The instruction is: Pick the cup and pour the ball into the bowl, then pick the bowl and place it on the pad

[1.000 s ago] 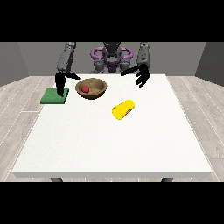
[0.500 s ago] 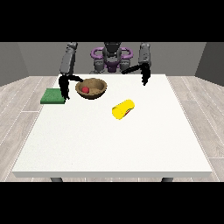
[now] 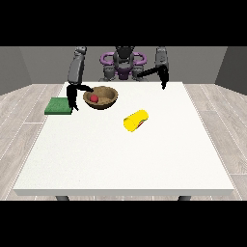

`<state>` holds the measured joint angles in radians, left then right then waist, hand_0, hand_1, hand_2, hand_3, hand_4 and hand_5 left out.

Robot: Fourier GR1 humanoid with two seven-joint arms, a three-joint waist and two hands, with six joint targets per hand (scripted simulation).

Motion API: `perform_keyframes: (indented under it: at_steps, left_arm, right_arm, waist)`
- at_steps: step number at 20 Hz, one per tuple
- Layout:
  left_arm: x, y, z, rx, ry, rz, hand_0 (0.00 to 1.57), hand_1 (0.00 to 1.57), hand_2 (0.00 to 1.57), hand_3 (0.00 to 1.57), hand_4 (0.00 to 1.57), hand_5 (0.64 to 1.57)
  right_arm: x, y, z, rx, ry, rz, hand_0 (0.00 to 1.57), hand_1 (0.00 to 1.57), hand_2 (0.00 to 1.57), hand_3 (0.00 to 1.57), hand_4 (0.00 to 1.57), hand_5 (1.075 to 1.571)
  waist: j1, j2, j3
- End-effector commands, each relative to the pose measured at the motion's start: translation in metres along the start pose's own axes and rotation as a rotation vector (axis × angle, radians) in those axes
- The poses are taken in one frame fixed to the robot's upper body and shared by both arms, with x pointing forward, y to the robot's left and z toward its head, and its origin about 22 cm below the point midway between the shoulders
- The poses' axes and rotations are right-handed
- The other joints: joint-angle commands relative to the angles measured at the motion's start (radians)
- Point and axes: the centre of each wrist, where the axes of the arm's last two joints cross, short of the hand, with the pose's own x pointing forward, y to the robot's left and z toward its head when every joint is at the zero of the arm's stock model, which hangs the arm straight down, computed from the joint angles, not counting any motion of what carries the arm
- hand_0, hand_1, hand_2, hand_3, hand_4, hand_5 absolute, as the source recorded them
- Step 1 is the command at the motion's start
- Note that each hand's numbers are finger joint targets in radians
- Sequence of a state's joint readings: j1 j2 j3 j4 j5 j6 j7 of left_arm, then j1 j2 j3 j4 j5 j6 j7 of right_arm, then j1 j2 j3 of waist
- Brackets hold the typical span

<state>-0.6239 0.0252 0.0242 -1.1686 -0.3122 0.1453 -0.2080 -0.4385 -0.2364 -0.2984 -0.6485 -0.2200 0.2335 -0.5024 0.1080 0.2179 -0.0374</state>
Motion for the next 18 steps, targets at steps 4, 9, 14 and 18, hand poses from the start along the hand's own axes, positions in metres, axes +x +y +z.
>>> perform_keyframes:
  at_steps: [4, 9, 14, 18]
  left_arm:
    - [-0.009, 0.018, -0.003, 0.000, 0.046, 0.006, 0.00, 0.00, 0.00, 0.00, 0.00, 1.563]
    - [-0.016, 0.009, 0.010, 0.009, 0.081, 0.004, 0.00, 0.00, 0.00, 0.00, 0.00, 1.564]
    - [-0.017, 0.024, 0.014, -0.032, 0.047, 0.024, 0.00, 0.00, 0.00, 0.00, 0.00, 1.567]
    - [-0.021, 0.034, 0.017, -0.044, 0.084, 0.027, 0.00, 0.00, 0.00, 0.00, 0.00, 1.568]
  right_arm:
    - [-0.006, 0.056, -0.019, 0.027, 0.102, -0.112, 0.00, 0.00, 0.00, 0.00, 0.36, 1.545]
    - [-0.033, 0.092, -0.004, 0.004, 0.151, -0.093, 0.00, 0.00, 0.00, 0.00, 0.38, 1.551]
    - [-0.049, 0.056, 0.019, -0.112, 0.341, 0.084, 1.57, 1.57, 1.57, 0.82, 0.66, 1.570]
    - [-0.047, 0.048, 0.019, -0.150, 0.393, 0.149, 1.57, 1.57, 1.57, 1.57, 1.05, 1.550]
  waist:
    - [0.010, -0.023, 0.0363]
    - [-0.002, -0.058, 0.0378]
    - [0.046, -0.042, 0.0371]
    - [0.063, -0.068, 0.0367]
